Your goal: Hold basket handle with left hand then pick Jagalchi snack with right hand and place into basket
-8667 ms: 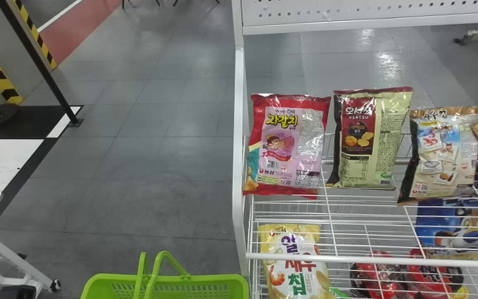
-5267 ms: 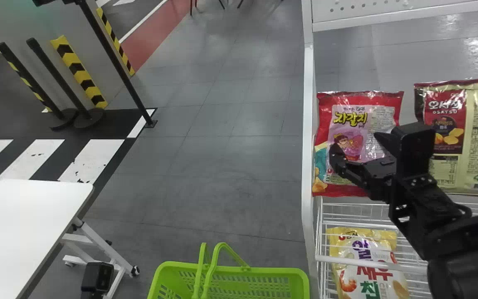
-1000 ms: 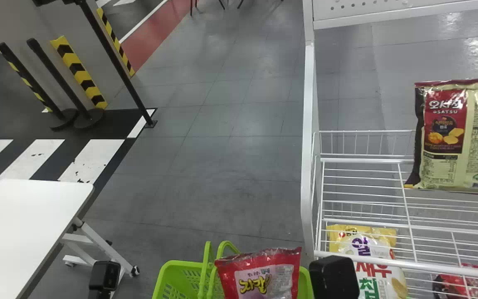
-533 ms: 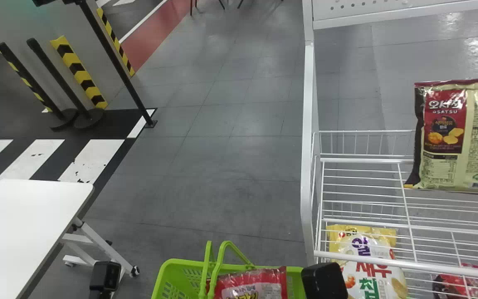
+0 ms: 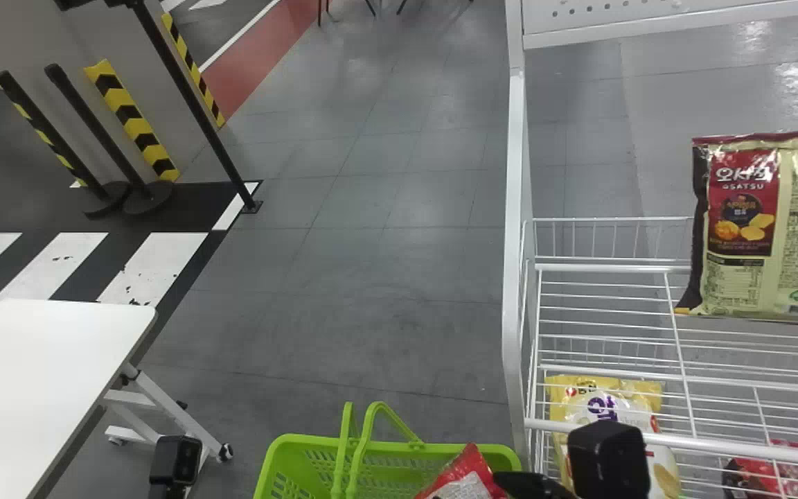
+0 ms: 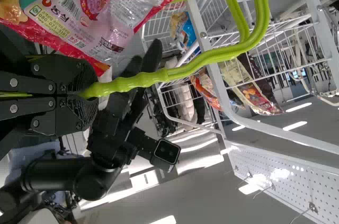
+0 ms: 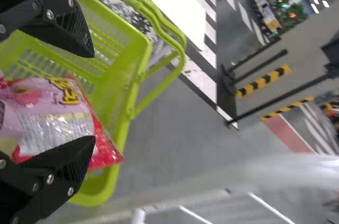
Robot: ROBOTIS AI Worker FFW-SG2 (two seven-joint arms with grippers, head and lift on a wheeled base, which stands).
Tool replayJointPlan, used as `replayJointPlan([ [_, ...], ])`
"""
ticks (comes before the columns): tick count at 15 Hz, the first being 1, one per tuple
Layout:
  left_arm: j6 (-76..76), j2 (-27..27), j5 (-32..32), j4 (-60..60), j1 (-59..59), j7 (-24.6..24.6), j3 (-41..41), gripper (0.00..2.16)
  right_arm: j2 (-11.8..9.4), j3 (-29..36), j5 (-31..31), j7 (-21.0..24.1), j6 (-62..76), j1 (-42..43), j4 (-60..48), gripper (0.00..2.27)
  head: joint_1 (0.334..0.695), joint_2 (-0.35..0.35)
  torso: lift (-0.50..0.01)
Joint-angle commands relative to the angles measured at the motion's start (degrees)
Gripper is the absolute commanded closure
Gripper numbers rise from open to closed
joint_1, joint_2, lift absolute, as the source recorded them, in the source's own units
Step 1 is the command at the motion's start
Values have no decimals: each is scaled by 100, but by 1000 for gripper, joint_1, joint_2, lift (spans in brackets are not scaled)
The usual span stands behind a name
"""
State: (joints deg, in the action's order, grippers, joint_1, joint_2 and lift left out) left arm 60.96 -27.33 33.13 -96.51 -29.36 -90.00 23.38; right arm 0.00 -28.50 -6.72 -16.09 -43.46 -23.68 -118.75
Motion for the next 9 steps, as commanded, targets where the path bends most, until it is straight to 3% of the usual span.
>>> replayJointPlan([
  [1, 0, 0, -9, 27, 18, -57, 0, 2145, 5, 292, 241, 1, 729, -479, -219, 36, 695, 350, -9],
  [9, 17, 0, -35, 194, 176, -57, -35, 2148, 5, 1488, 505, -78, 3840, -1648, -193, 56, 695, 350, -9],
])
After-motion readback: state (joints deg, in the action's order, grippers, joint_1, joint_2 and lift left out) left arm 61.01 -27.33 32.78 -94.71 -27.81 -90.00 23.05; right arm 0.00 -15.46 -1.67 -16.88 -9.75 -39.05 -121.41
